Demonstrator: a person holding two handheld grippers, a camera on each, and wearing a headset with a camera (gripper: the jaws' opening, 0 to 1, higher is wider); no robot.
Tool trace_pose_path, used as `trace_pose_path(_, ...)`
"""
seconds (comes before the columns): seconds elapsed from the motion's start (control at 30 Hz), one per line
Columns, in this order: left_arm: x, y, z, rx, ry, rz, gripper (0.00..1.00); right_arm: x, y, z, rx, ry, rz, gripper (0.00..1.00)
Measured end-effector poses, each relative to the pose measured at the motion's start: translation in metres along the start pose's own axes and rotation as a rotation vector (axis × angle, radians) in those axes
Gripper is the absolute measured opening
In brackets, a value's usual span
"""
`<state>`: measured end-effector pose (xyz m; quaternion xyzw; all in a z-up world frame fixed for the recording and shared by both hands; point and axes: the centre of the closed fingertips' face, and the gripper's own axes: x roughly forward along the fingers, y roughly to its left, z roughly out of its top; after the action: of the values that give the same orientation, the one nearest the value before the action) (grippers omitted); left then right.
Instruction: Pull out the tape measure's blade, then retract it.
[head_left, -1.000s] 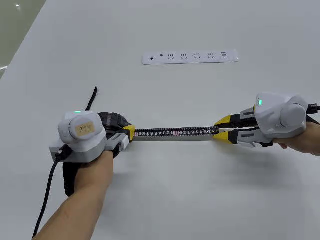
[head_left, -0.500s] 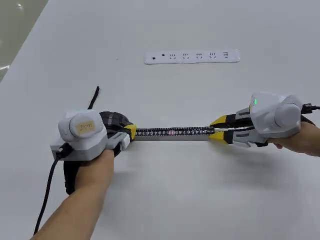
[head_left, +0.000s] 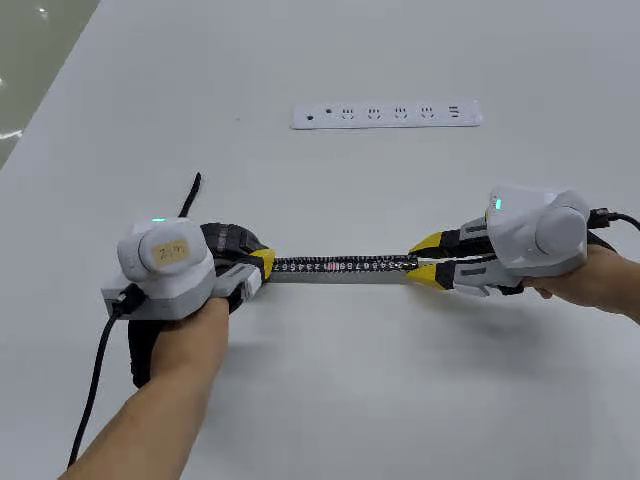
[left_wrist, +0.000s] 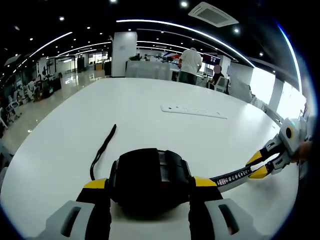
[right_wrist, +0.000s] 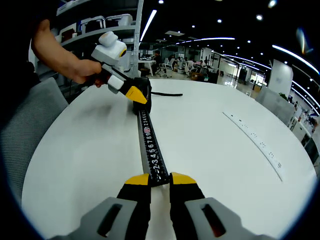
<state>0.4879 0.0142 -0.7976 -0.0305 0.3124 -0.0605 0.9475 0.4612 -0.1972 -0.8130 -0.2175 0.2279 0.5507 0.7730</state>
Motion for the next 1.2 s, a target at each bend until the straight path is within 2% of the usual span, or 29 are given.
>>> trace_pose_path(0.93, 0.001, 0.002, 0.0, -0.019, 0.004, -0.009, 0.6, 0.02, 0.006, 0.016, 0.011, -0.016, 0.02, 0.12)
trace_pose_path(1.0, 0.001, 0.002, 0.0, -0.026, 0.004, -0.01, 0.6, 0.03, 0.008, 0.024, 0.012, -0.02, 0.033, 0.12)
trace_pose_path(1.2, 0.0, 0.001, 0.0, -0.025, 0.006, -0.012, 0.6, 0.035, 0.009, 0.027, 0.014, -0.022, 0.04, 0.12)
